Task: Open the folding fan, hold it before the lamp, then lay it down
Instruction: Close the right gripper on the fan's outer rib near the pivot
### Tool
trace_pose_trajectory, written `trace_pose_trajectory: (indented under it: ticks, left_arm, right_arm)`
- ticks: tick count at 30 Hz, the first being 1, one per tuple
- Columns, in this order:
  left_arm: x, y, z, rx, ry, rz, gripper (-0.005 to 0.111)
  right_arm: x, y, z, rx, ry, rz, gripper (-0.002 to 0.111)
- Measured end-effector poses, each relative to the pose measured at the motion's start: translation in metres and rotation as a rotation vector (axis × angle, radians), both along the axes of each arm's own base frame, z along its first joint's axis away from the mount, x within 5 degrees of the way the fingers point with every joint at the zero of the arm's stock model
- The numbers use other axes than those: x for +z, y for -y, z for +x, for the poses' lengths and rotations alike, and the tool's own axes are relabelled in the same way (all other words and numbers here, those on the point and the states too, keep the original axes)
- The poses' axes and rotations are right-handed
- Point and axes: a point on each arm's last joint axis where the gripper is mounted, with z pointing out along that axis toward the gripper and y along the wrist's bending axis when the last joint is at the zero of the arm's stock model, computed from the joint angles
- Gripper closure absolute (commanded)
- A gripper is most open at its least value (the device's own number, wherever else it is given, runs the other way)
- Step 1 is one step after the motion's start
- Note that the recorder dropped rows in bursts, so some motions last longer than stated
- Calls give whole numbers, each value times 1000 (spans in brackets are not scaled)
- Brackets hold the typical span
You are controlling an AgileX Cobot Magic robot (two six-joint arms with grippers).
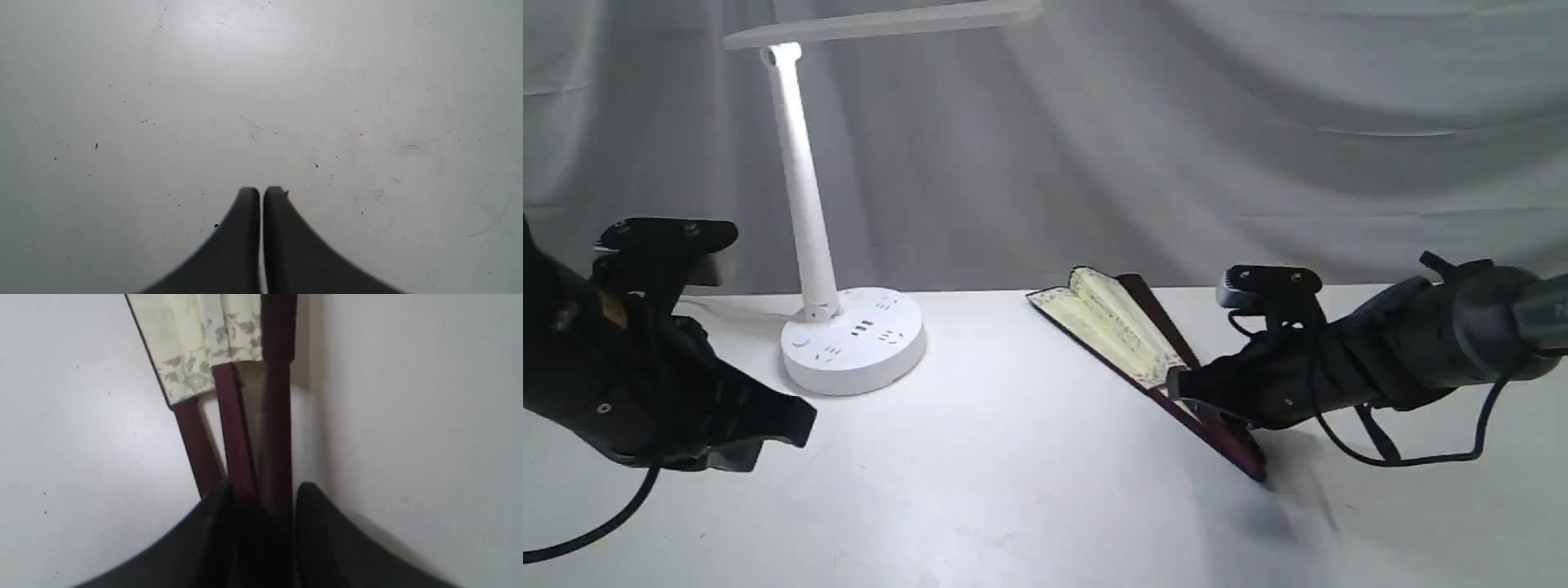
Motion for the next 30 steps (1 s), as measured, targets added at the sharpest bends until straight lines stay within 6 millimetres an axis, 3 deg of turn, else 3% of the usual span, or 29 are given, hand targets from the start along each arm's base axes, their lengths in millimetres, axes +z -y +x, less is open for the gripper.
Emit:
trace_pose_trajectory:
  ticks: [21, 30]
  left_arm:
    - [0, 0, 0, 0, 0, 0, 107]
    - [0, 0, 0, 0, 0, 0, 107]
  right_arm:
    - [-9, -4, -5, 90, -56, -16, 82]
    - [2, -3, -13, 139, -144, -54, 82]
